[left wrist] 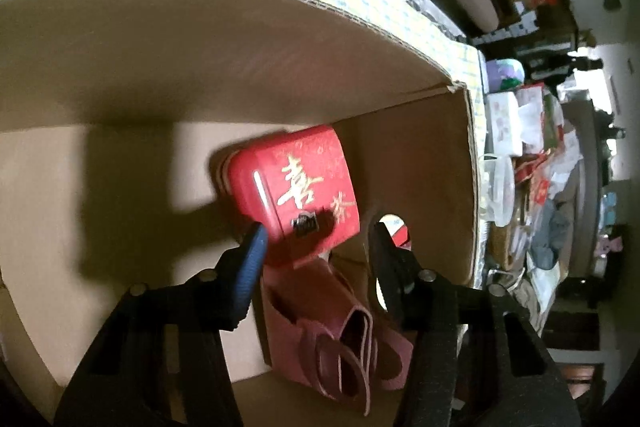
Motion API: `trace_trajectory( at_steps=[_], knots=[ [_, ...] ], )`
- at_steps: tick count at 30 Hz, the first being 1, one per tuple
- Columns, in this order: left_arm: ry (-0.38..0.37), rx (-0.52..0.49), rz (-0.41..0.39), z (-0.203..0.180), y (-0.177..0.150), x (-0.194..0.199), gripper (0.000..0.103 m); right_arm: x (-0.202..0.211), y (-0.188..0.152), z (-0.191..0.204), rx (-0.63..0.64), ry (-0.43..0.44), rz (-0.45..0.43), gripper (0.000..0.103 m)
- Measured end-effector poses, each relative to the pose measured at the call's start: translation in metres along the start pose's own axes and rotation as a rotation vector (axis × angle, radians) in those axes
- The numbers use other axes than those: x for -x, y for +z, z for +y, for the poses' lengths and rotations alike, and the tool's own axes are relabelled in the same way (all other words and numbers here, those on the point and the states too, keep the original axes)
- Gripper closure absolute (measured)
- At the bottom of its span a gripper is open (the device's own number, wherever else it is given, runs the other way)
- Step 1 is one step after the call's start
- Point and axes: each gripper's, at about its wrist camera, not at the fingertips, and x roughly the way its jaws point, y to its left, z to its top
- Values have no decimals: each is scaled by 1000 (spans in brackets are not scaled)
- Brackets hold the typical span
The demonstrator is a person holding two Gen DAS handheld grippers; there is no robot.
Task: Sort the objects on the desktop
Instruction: 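Release the handbag box in the box and lift the left tool away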
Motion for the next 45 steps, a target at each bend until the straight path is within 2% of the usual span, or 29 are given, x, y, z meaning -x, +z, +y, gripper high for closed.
trace_trajectory(
  at_steps=[8, 14, 17, 24, 27, 30, 34, 38, 45],
  knots=[
    [-10, -26, -24, -4, 16, 0, 54, -6, 0, 2, 5, 31, 3, 28],
    [-2, -32, -27, -10, 14, -4, 54, -7, -4, 4, 8, 26, 12, 28],
    [-9, -16, -31, -8, 8, 1, 46, -4, -3, 1, -4, 18, 3, 28],
    [128, -137, -83, -16, -24, 45, 24, 1, -2, -2, -30, 1, -24, 19],
    [154, -155, -112, -15, -42, 67, 19, -1, -5, -2, -42, 0, -15, 17],
    [141, -176, -124, -14, -62, 81, 7, 0, -10, -1, -56, -17, -23, 17],
    [149, -181, -123, -9, -91, 86, 6, 0, -16, 0, -64, -29, -18, 17],
    [149, -197, -151, -7, -116, 97, 0, 4, -24, 2, -69, -77, -40, 17],
    [175, -207, -204, -7, -154, 120, 0, 18, -34, 10, -43, -149, -74, 17]
  ],
)
